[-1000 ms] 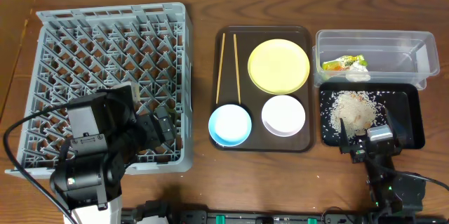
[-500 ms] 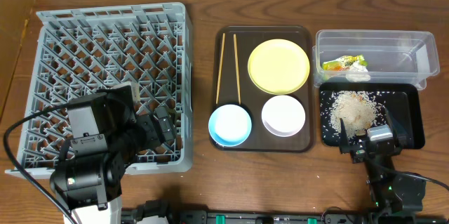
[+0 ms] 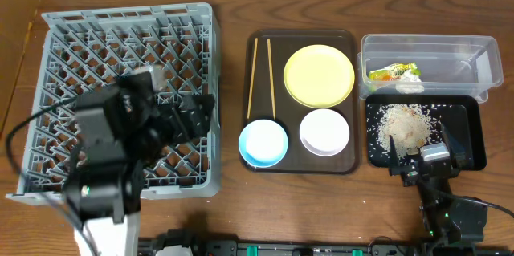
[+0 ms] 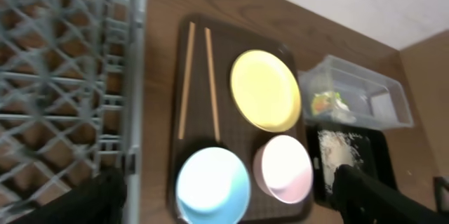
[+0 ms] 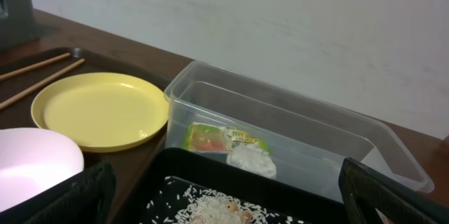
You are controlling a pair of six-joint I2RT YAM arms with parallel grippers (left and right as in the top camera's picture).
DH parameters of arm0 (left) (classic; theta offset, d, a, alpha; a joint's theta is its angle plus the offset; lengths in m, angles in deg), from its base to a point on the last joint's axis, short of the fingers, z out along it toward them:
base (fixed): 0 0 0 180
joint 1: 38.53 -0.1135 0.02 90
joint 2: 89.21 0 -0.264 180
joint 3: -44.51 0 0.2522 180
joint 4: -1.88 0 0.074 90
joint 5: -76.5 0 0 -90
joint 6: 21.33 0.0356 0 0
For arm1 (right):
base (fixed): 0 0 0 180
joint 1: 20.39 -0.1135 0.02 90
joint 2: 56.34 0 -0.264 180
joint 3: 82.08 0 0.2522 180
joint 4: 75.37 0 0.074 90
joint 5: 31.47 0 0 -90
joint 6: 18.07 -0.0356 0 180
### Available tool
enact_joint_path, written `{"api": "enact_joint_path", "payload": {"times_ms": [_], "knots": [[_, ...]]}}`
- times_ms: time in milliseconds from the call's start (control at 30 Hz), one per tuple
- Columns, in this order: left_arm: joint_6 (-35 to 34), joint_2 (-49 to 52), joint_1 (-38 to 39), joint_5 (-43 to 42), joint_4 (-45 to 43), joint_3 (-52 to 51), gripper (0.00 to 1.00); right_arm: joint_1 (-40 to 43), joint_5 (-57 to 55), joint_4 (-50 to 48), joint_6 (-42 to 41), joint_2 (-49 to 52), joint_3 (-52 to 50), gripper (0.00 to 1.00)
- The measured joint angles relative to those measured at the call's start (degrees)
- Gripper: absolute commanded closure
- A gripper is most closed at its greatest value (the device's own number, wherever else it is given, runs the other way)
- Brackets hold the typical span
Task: Sort waste into correct bins and load items into the dishwasher
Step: 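Reach the left gripper over to the wooden chopsticks on the brown tray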
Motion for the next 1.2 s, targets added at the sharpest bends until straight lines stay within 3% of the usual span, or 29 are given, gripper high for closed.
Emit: {"api": "enact_joint_path", "payload": {"times_ms": [100, 333, 533, 767, 1000, 1200], "knots": [[-0.63, 6.38, 5.25, 2.69, 2.27, 3.26, 0.06, 0.00, -0.02, 0.02, 0.00, 0.00, 0.00, 0.01], [-1.18, 29.64, 22.88, 22.01, 8.00, 16.17, 0.05, 0.00, -0.02, 0.02, 0.00, 0.00, 0.00, 0.01], [-1.68, 44.50, 30.95, 36.37, -1.11, 18.36, 0.07, 0.00, 0.00, 0.00, -0.02, 0.00, 0.00, 0.01], [-2.86, 55.84, 30.86, 36.02, -10.95, 18.38, 0.46, 0.00, 0.00, 0.00, -0.02, 0.00, 0.00, 0.01], [-3.32, 63.91, 30.82, 30.93, -13.99, 18.40, 0.55, 0.00, -0.02, 0.02, -0.02, 0.00, 0.00, 0.01], [-3.32, 67.73, 30.82, 29.64, -15.10, 18.84, 0.72, 0.00, -0.02, 0.00, -0.02, 0.00, 0.00, 0.01]]}}
